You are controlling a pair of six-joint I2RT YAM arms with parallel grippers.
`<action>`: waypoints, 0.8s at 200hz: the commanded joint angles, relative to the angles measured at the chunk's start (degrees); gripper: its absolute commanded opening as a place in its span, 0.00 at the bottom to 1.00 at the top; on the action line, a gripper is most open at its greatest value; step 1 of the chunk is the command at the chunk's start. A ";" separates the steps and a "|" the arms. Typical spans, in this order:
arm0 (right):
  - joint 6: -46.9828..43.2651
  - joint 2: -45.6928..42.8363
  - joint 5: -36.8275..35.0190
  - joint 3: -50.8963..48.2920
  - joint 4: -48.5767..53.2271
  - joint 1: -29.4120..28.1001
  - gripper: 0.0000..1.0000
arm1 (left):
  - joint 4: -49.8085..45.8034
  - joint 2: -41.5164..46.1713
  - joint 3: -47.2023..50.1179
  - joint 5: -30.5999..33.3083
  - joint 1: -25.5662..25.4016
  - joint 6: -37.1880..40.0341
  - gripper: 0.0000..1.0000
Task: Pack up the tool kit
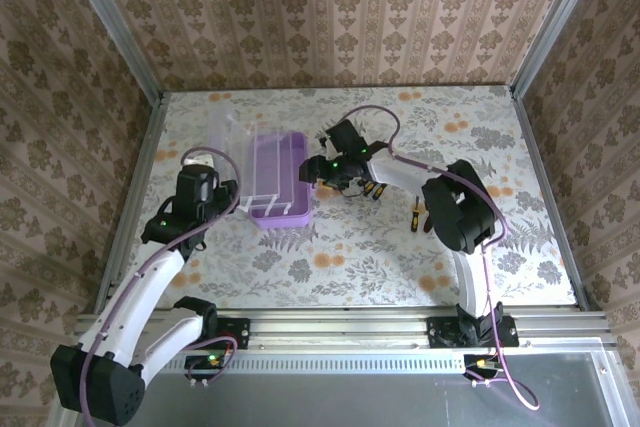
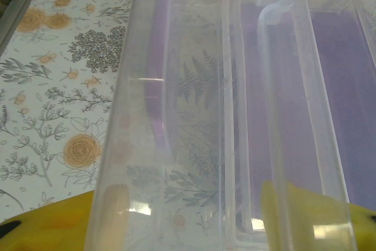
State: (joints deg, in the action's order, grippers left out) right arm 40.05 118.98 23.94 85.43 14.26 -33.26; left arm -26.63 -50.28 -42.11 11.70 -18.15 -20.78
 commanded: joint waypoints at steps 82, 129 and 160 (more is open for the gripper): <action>2.61 -0.42 -7.80 -3.70 -2.05 -1.34 0.22 | 12.09 -3.45 7.55 -9.73 15.28 -10.95 0.81; 6.39 -2.72 -10.23 -8.91 -5.64 -2.93 0.16 | 11.71 -6.74 6.99 -15.17 23.67 -14.87 0.98; 8.17 -5.37 -12.77 -11.12 -6.01 -4.13 0.16 | 8.94 -7.31 3.15 -19.78 27.72 -15.96 1.00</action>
State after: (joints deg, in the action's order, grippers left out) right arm 46.70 115.11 14.70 77.28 5.06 -35.68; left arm -14.96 -57.17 -35.11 -3.60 7.29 -34.04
